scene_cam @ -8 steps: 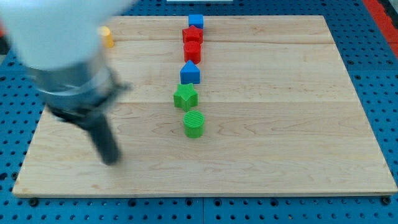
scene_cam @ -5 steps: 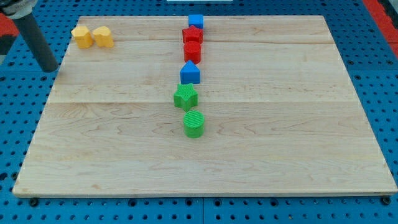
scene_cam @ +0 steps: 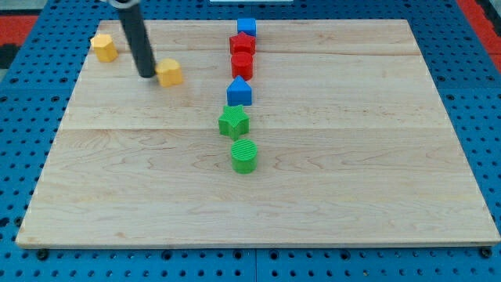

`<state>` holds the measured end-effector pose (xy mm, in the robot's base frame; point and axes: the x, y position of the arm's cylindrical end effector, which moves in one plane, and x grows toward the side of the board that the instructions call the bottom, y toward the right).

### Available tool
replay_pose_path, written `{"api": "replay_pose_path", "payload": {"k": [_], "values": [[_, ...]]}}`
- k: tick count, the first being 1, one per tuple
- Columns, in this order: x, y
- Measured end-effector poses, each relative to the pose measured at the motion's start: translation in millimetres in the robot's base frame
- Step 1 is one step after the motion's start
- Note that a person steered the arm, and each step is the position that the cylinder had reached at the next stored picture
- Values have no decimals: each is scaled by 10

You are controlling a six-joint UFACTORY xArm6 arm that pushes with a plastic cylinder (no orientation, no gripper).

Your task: Push the heart to the bottom of the green circle

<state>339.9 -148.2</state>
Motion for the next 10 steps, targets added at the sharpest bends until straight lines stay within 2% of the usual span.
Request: {"api": "replay_pose_path", "payload": {"k": [2, 3, 4, 5, 7, 8, 9, 10], "values": [[-310, -196], [-390, 308], [59, 383], [821, 503], [1342, 654], [1295, 34], [1818, 434], [1886, 930]]}}
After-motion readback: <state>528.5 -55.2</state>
